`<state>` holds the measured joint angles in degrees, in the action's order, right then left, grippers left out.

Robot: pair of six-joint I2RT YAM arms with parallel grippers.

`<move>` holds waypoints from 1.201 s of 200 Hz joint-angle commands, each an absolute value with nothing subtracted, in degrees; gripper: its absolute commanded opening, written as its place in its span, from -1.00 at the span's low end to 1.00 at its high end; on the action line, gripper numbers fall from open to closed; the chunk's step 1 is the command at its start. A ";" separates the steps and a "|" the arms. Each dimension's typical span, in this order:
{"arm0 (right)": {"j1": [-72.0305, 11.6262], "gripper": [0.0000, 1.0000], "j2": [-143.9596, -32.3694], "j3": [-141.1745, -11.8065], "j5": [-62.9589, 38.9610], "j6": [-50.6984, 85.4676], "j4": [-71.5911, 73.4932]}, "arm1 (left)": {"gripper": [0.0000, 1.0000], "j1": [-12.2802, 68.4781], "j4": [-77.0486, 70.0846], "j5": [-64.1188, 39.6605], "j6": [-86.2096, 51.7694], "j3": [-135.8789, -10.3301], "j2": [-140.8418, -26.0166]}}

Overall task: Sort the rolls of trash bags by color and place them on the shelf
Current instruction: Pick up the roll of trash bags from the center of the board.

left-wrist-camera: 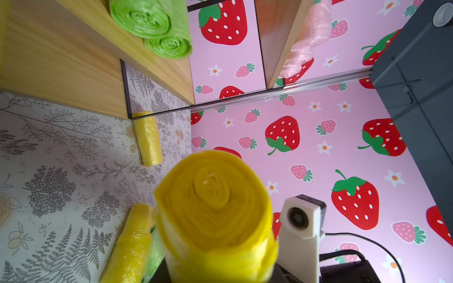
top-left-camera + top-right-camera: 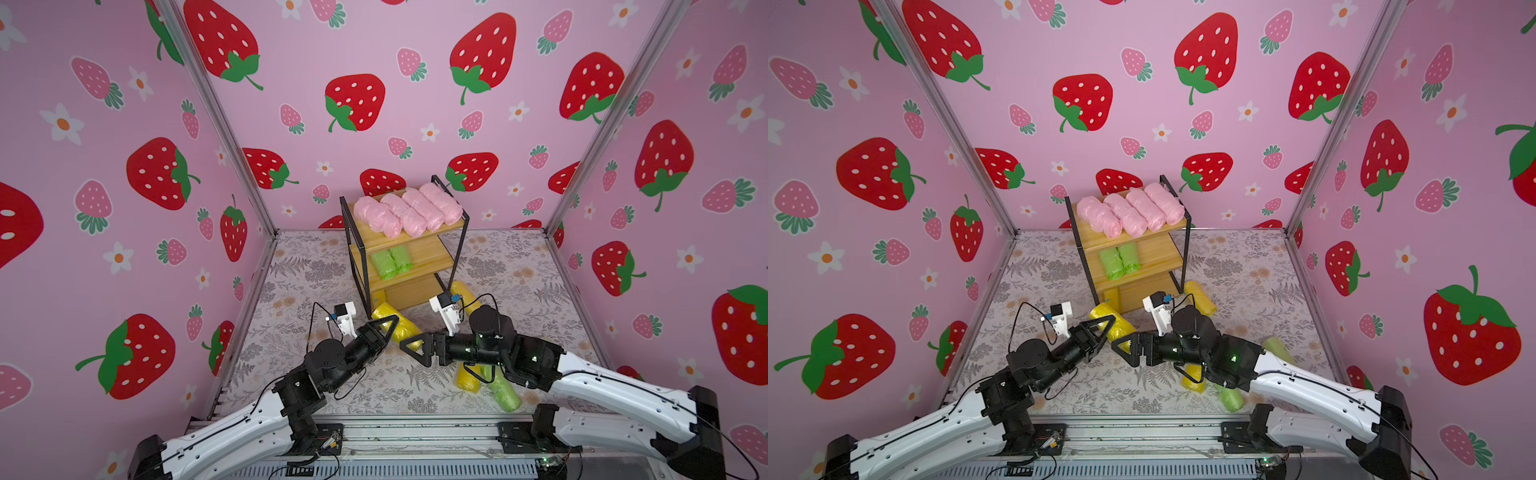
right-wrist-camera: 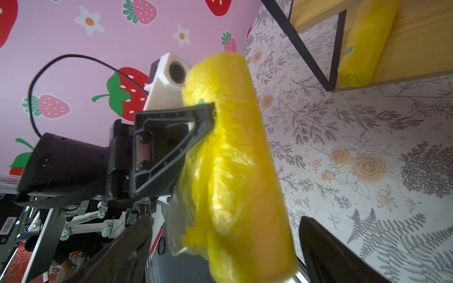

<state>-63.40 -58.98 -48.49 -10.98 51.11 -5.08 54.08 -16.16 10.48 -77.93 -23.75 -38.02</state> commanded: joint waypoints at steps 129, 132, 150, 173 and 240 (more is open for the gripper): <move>-64.69 0.24 -63.75 -48.75 -7.56 50.88 0.81 | -1.00 54.28 -16.05 12.54 -79.19 -21.65 -33.64; -64.69 0.20 -63.59 -48.63 -7.34 50.89 0.88 | -1.00 54.31 -15.82 12.63 -79.23 -21.63 -33.40; -64.69 0.06 -62.70 -48.00 -5.60 50.94 0.81 | -1.00 54.32 -14.50 13.17 -79.22 -21.30 -32.12; -64.69 -0.18 -63.13 -47.77 -4.91 51.71 1.06 | -1.00 54.32 -14.07 13.75 -79.52 -20.61 -31.24; -63.69 -1.00 -64.47 -46.54 -3.41 52.66 2.93 | 0.87 54.30 -4.19 14.86 -79.98 -23.86 -30.59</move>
